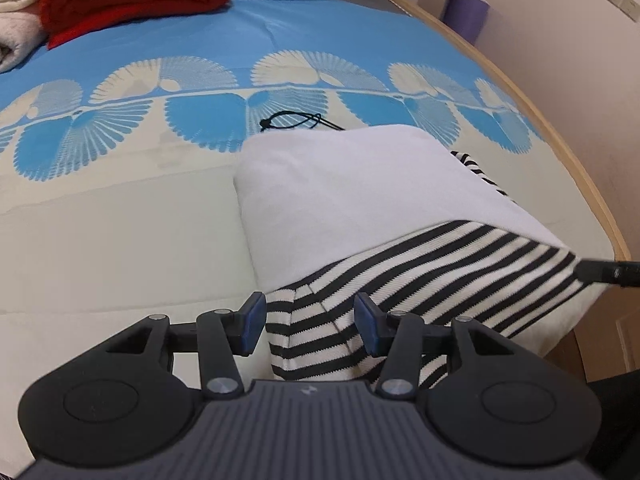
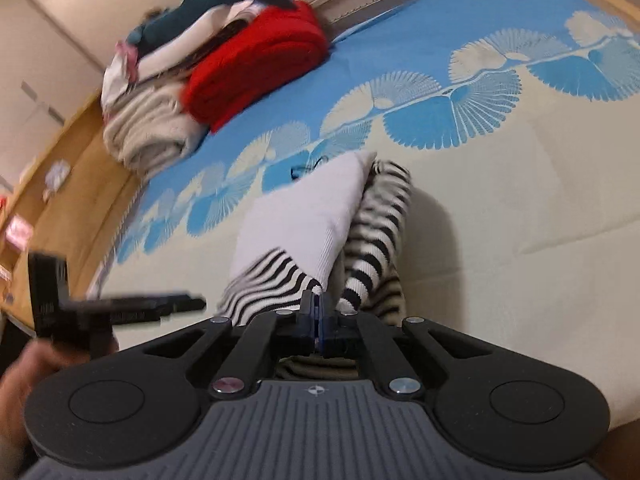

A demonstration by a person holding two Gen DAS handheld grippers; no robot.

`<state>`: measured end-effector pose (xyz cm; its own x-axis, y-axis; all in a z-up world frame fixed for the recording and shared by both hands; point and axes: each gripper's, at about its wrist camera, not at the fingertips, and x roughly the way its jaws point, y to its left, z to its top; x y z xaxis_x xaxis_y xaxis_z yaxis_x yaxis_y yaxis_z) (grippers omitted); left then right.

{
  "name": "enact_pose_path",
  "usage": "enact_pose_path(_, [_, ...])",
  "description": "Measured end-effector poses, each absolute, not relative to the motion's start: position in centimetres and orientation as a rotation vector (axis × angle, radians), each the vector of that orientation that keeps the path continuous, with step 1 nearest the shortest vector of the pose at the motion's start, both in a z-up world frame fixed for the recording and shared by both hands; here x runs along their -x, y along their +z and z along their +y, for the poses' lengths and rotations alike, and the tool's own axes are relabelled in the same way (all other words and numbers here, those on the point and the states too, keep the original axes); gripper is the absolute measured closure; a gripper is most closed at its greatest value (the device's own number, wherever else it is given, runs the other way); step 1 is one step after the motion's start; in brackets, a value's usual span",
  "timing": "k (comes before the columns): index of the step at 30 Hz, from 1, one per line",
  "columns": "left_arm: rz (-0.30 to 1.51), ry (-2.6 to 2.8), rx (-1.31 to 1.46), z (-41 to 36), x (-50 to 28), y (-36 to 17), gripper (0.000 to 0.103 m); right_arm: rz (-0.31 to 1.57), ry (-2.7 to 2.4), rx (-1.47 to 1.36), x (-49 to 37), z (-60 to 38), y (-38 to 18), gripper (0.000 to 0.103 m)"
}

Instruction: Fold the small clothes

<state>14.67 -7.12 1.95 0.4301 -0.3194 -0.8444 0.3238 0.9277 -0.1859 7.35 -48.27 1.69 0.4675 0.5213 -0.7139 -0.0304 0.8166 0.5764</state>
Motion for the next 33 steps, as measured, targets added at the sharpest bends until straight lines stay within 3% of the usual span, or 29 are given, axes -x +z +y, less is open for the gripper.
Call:
enact_pose_path(8, [1.192, -0.468, -0.151, -9.8, -14.2, -1.9, 0.048, 1.321, 0.238, -0.346, -7.6, -47.2, -4.0, 0.103])
enact_pose_path(10, [1.215, -0.447, -0.196, -10.1, -14.4, -3.3, 0.040, 1.361, 0.240, -0.281, -7.9, -46.0, -4.7, 0.103])
enact_pose_path(14, [1.220, -0.423, -0.217, -10.3, -15.3, -5.0, 0.034, 1.406, 0.241, -0.149, -8.3, -43.6, -6.4, 0.103])
enact_pose_path(19, [1.186, -0.389, -0.262, -11.4, -15.4, -5.9, 0.017, 1.432, 0.227, -0.025, -9.1, -41.6, -7.6, 0.103])
enact_pose_path(22, [1.225, -0.379, -0.227, -10.9, -16.0, -5.6, 0.016, 1.359, 0.197, 0.099, -9.0, -40.6, -6.7, 0.101])
enact_pose_path(24, [1.279, -0.390, -0.156, -9.7, -16.7, -4.9, 0.017, 1.291, 0.167, 0.075, -8.9, -41.0, -5.3, 0.096])
enact_pose_path(26, [1.270, -0.401, -0.108, -8.4, -16.7, -3.3, 0.017, 1.182, 0.140, -0.050, -8.9, -42.5, -3.1, 0.080])
enact_pose_path(29, [1.171, -0.371, -0.051, -6.4, -17.0, -1.0, 0.018, 1.014, 0.117, -0.217, -8.7, -44.5, -0.5, 0.065])
enact_pose_path(31, [1.128, -0.340, 0.009, -5.3, -17.8, -0.1, 0.032, 0.985, 0.123, -0.266, -9.2, -44.6, -0.3, 0.062])
enact_pose_path(33, [1.100, -0.316, 0.052, -4.9, -18.6, 0.7, 0.038, 1.035, 0.138, -0.268, -10.4, -43.6, -1.4, 0.059])
